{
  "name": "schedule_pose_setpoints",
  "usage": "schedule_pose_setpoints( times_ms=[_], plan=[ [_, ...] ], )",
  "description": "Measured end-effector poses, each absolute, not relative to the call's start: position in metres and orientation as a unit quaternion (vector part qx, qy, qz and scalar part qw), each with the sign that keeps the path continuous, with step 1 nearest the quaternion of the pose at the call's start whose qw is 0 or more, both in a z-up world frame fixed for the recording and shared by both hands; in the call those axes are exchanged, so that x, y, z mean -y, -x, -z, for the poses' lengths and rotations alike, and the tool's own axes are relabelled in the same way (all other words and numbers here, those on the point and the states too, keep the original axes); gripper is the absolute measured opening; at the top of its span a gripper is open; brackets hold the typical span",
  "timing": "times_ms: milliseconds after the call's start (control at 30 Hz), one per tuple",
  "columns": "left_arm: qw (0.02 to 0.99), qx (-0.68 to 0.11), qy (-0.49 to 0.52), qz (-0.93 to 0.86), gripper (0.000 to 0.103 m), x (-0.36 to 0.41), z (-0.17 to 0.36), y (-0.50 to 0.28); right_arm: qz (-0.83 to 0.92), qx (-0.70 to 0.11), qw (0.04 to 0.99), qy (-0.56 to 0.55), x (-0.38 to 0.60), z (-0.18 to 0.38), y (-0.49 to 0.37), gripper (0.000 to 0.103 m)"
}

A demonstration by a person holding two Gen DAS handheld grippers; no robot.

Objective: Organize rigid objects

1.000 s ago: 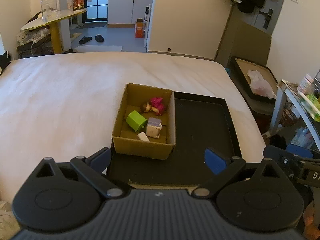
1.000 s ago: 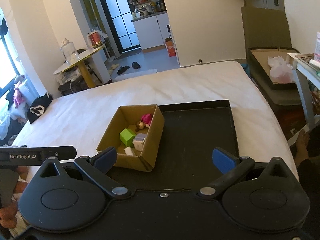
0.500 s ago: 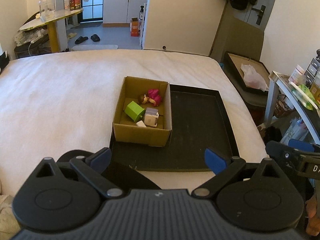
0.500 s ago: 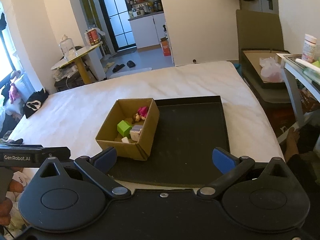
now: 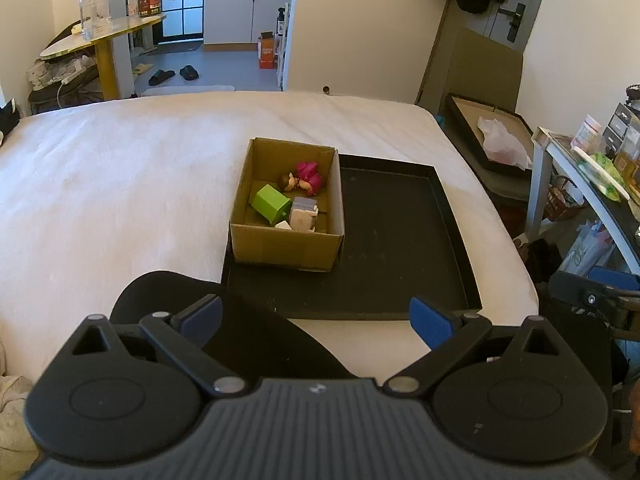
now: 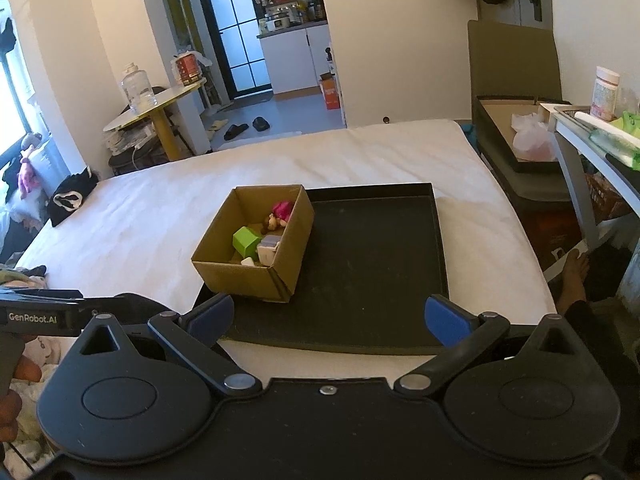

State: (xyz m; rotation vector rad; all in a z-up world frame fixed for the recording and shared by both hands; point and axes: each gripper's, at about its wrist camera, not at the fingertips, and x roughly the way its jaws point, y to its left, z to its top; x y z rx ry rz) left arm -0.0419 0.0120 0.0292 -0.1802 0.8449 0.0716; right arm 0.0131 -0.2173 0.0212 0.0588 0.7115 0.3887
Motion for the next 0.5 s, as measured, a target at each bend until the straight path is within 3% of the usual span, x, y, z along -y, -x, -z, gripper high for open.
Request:
schedule_pose_setpoints(
  times_ms=[500],
  plan=[
    [0.907,-0.409,0.086,-0.038,0.099,-0.0121,-0.0309,0.0428,-0.203,-0.349,0.914,-0.026,0.2129,-0.0194,-0.0098,0.103]
  ],
)
